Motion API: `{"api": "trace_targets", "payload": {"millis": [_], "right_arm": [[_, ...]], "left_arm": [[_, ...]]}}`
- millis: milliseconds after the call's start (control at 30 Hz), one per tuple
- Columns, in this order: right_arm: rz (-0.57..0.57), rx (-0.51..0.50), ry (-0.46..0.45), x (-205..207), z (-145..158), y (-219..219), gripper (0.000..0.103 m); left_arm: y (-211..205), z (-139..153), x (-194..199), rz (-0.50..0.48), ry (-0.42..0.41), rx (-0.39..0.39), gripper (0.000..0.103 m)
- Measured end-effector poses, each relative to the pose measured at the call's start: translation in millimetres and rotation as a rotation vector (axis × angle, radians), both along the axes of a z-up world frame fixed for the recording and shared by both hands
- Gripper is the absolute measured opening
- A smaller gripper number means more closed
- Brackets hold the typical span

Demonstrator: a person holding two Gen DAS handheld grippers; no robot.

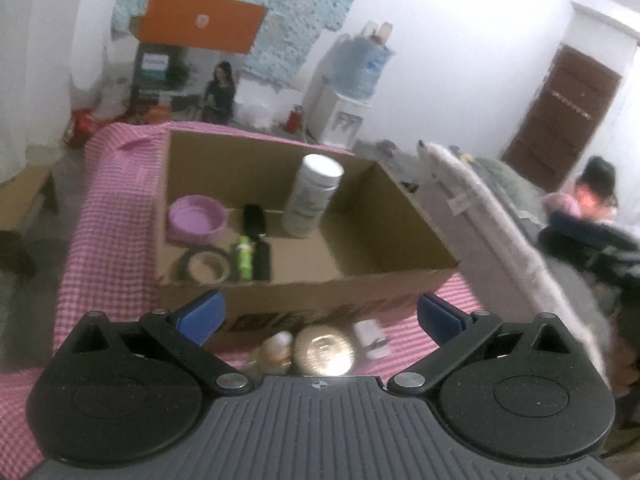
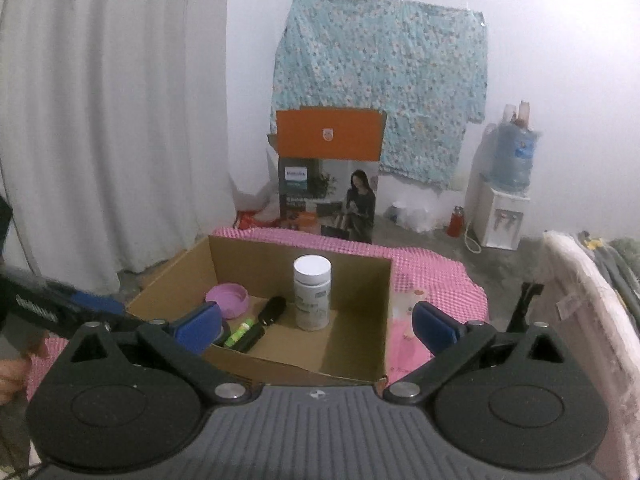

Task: Organize rigid objects
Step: 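Withdraw the open right gripper from the box, then close the right gripper around the green dropper bottle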

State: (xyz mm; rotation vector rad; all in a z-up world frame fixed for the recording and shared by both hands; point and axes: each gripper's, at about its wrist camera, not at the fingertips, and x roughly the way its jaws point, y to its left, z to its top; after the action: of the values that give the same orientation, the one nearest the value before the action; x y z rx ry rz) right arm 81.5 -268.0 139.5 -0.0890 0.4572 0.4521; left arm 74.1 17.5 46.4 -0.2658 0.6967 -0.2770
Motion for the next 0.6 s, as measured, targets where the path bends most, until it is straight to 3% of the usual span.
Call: {"api": "trace_targets", "payload": {"millis": [233,467,600], "right_arm": [[0.144,0.122,0.065,-7.4,-39.7,27.7,0.103],[0.25,0.139,0.216,12.2,-81.1,80.4,0.102],[0.282,0.117,0.256,18.8,-95.4,101.3,0.094]], "left_arm": [[-14.0,-50.9,-2.3,0.046,0.04,0.218,0.103],[-18.4,-74.1,-4.3,0.045,0.023,0.302,0.1],[-13.4,-79.7,-3.4,0.051,0.027,0.269,0.09]]}}
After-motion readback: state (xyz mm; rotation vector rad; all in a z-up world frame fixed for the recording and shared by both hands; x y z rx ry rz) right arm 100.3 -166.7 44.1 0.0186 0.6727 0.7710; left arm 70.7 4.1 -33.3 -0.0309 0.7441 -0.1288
